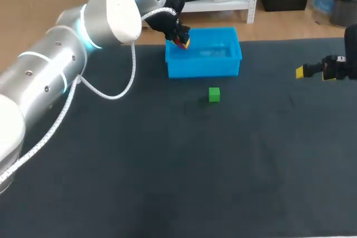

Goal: Use the left arm to pick the red cube and place it into the blue plastic box first, then use the right arm to grasp the green cube and put it into the same blue plastic box after the first action is fully finished.

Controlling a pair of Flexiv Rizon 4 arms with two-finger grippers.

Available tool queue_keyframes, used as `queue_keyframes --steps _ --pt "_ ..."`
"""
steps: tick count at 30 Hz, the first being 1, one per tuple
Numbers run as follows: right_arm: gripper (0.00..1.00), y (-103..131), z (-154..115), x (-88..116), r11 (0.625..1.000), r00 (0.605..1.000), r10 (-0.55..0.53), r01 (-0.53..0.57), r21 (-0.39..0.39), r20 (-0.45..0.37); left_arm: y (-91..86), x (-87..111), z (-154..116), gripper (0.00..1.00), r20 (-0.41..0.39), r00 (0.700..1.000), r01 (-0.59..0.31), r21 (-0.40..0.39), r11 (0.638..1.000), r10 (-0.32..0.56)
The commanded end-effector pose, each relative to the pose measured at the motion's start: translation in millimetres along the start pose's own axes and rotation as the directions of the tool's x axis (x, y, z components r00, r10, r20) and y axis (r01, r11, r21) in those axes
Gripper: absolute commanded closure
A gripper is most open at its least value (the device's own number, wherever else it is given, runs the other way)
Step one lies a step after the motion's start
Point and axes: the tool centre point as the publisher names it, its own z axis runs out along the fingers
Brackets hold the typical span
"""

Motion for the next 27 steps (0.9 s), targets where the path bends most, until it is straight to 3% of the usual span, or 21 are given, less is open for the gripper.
queue_keyframes --steps 1,13,20,21,22,24,25,27 --pt "0.00 0 0 0 1.000 1.000 -0.001 0.001 0.000 -0.001 3.9 -21.5 9 1.00 -0.097 0.995 -0.004 0.013 1.000 0.005" --pt "0.00 0 0 0 1.000 1.000 -0.001 0.001 0.000 -0.001 5.7 -16.4 25 1.00 -0.212 0.976 0.049 -0.017 0.999 -0.051" --pt "0.00 0 0 0 1.000 1.000 -0.001 0.001 0.000 -0.001 6.9 -16.7 27 1.00 -0.234 0.970 0.061 -0.023 0.998 -0.064" --pt "0.00 0 0 0 1.000 1.000 -0.001 0.001 0.000 -0.001 7.0 -17.2 27 0.92 -0.235 0.970 0.061 -0.024 0.998 -0.065" --pt "0.00 0 0 0 1.000 1.000 -0.001 0.001 0.000 -0.001 7.1 -17.6 27 0.72 -0.236 0.970 0.062 -0.025 0.998 -0.066" --pt "0.00 0 0 0 1.000 1.000 -0.001 0.001 0.000 -0.001 7.0 -18.4 27 0.53 -0.240 0.969 0.058 -0.029 0.998 -0.064" --pt "0.00 0 0 0 1.000 1.000 -0.001 0.001 0.000 -0.001 6.8 -18.7 26 0.35 -0.240 0.969 0.058 -0.028 0.998 -0.063" --pt "0.00 0 0 0 1.000 1.000 -0.001 0.001 0.000 -0.001 6.4 -19.2 25 0.15 -0.241 0.969 0.055 -0.030 0.998 -0.061"
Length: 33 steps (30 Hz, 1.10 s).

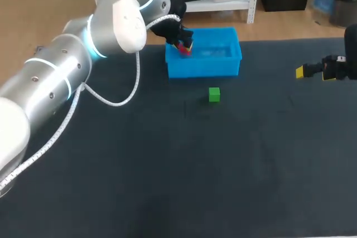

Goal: Use the left arm to pick the red cube and place it into the blue plastic box first, then use the right arm to grasp the green cube and put it into the same blue plastic box after the first action is fully finished.

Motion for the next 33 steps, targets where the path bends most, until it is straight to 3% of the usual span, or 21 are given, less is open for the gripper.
queue_keyframes --steps 1,12,20,26,33 --pt "0.00 0 0 0 1.000 1.000 -0.001 0.001 0.000 -0.001 2.7 -19.9 7 0.02 -0.276 0.961 -0.005 0.005 1.000 0.006" --pt "0.00 0 0 0 1.000 1.000 -0.001 0.001 0.000 -0.001 -13.2 -32.8 -25 0.00 -0.210 0.974 -0.086 0.008 0.996 0.086" --pt "0.00 0 0 0 1.000 1.000 -0.001 0.001 0.000 -0.001 -18.3 -25.5 -64 0.00 -0.173 0.980 -0.095 0.000 0.995 0.093" --pt "0.00 0 0 0 1.000 1.000 -0.001 0.001 0.000 -0.001 -17.3 -0.4 -107 0.00 -0.153 0.985 -0.084 -0.023 0.996 0.079" --pt "0.00 0 0 0 1.000 1.000 -0.001 0.001 0.000 -0.001 -22.3 49.5 -145 0.00 -0.137 0.990 -0.033 -0.015 0.999 0.030"
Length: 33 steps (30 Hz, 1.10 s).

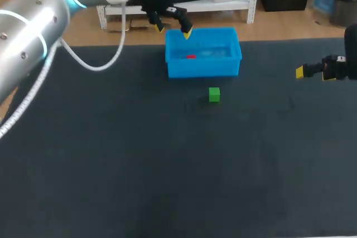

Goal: Use the left arm to pick the red cube and place it into the blue plastic box first, then use the right arm to grasp the green cube and put it into the same blue plastic box after the first action is fully finished.

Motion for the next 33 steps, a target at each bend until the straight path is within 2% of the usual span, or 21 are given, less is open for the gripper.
queue_keyframes --steps 1,7,14,20,33 --pt "0.00 0 0 0 1.000 1.000 -0.001 0.001 0.000 -0.001 -8.5 52.9 -28 0.00 0.091 0.996 0.025 -0.009 1.000 -0.024" --pt "0.00 0 0 0 1.000 1.000 -0.001 0.001 0.000 -0.001 -16.2 96.2 -34 0.00 0.153 0.988 0.029 -0.017 0.999 -0.026" --pt "0.00 0 0 0 1.000 1.000 -0.001 0.001 0.000 -0.001 -27.1 131.5 -36 0.00 0.207 0.978 0.019 -0.019 1.000 -0.015" --pt "0.00 0 0 0 1.000 1.000 -0.001 0.001 0.000 -0.001 -31.1 155.6 -36 0.00 0.246 0.969 0.014 0.005 1.000 -0.015" --pt "0.00 0 0 0 1.000 1.000 -0.001 0.001 0.000 -0.001 -18.1 191.3 -34 0.00 0.267 0.962 0.049 0.043 0.998 -0.058"
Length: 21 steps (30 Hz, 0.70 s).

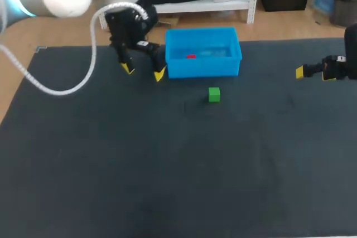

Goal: Use the left arm to pick the red cube and place it into the blue plastic box first, then use the right arm to grasp the green cube and put it into the same blue plastic box after the first action is fully finished.

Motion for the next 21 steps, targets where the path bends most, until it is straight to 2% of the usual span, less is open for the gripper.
queue_keyframes --steps 1,10,21 --pt "0.00 0 0 0 1.000 1.000 -0.001 0.001 0.000 -0.001 6.0 28.3 -1 0.00 0.483 0.876 -0.005 0.003 1.000 0.003" --pt "0.00 0 0 0 1.000 1.000 -0.001 0.001 0.000 -0.001 13.8 30.0 -6 0.00 0.494 0.869 -0.017 -0.002 1.000 0.016" --pt "0.00 0 0 0 1.000 1.000 -0.001 0.001 0.000 -0.001 13.9 15.3 -5 0.00 0.489 0.871 -0.071 0.020 0.997 0.052"
